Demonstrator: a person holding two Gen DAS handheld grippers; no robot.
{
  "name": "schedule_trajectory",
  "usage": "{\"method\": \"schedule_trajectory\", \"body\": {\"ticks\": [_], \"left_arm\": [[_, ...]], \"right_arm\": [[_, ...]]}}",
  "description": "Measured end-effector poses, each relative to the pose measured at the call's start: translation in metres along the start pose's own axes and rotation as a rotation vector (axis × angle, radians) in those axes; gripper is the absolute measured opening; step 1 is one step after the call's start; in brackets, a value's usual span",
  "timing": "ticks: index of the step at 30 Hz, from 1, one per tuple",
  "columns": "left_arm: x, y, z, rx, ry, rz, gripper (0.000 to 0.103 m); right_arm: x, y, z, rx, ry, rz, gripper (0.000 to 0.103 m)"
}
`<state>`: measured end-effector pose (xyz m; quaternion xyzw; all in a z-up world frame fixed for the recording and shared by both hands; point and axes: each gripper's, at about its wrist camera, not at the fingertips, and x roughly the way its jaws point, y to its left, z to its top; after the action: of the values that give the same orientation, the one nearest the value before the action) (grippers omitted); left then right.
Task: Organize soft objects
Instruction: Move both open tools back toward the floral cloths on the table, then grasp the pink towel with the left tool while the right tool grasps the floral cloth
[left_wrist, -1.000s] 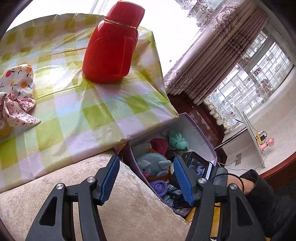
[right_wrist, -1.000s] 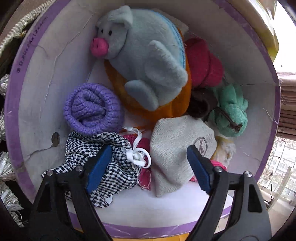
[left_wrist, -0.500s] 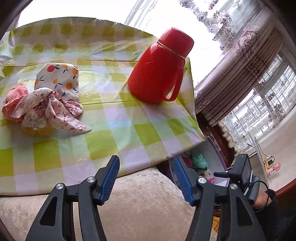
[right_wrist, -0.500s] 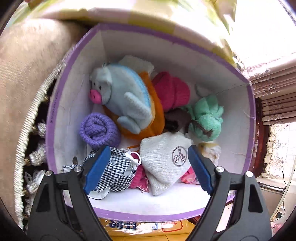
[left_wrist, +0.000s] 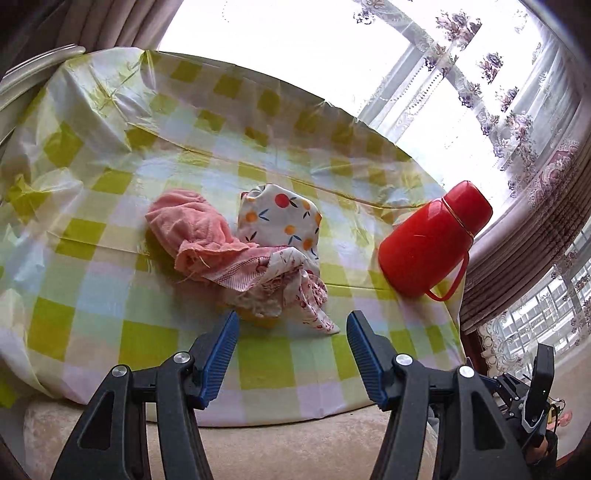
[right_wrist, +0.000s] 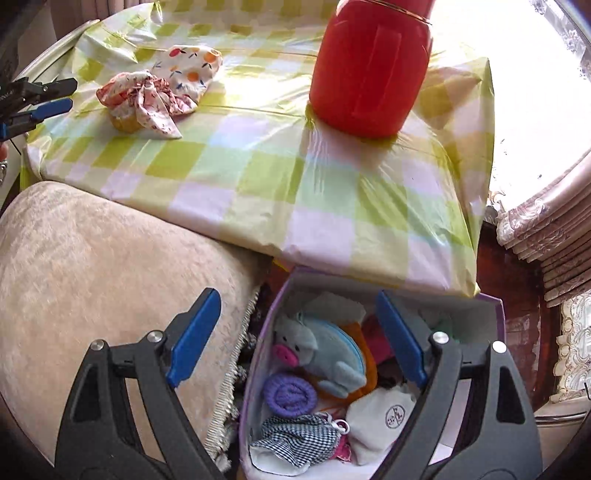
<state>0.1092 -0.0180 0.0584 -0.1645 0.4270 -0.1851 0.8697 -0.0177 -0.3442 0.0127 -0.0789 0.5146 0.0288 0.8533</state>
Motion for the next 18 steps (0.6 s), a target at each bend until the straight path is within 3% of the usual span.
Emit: {"method": "schedule_trajectory", "body": {"ticks": [10,18], "left_arm": [[0.011,0.044,0.032,-0.089,-0.037,0.057,0.062],[0.041,0.067,0.057,-0.157,-0.022,0.092,0.062]], "right_arm": [[0.025,0.068,0.079,-0.011,-0.138,0.132,0.088],[0.043,0.110,0.130,-0.008,-0.217,0.180,0.088]]}}
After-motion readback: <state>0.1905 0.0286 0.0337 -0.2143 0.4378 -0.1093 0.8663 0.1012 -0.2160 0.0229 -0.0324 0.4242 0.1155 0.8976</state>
